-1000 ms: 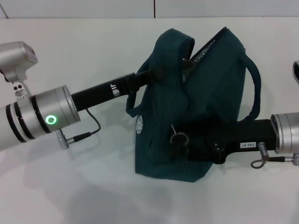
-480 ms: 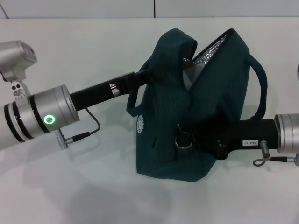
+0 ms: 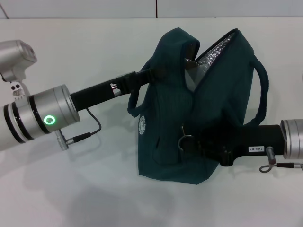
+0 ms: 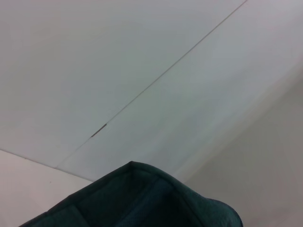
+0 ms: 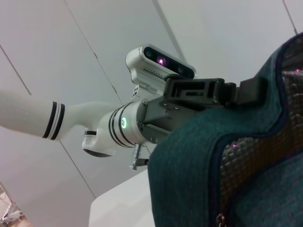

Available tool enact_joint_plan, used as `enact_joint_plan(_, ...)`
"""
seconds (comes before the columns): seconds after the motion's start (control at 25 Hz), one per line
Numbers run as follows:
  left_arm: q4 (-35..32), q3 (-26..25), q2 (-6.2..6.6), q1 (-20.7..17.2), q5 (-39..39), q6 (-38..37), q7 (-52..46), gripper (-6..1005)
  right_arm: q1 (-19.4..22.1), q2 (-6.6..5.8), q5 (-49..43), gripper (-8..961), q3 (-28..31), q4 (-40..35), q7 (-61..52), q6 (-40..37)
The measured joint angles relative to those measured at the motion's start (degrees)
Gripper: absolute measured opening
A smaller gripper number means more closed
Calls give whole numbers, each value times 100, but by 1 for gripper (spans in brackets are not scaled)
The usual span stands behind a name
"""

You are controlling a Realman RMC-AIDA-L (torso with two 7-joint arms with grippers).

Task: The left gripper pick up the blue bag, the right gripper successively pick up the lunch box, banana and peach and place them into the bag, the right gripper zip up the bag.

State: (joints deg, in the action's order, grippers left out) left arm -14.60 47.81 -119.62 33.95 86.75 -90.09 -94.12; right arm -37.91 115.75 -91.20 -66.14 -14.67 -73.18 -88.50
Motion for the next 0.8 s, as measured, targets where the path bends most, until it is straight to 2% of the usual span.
enact_joint_plan(0.32,-16,0,0,-3,-1,0,1,42,54,4,22,74,0,-40,45,25)
enact_joint_plan(0.64,-2,1,0,-7,-2,0,12,41,135,20,42,36,41,-89,70,35)
enact_joint_plan(0.8,-12,29,4,-3,10,-36,13,41,338,16,66,19,49,-260,94,-99)
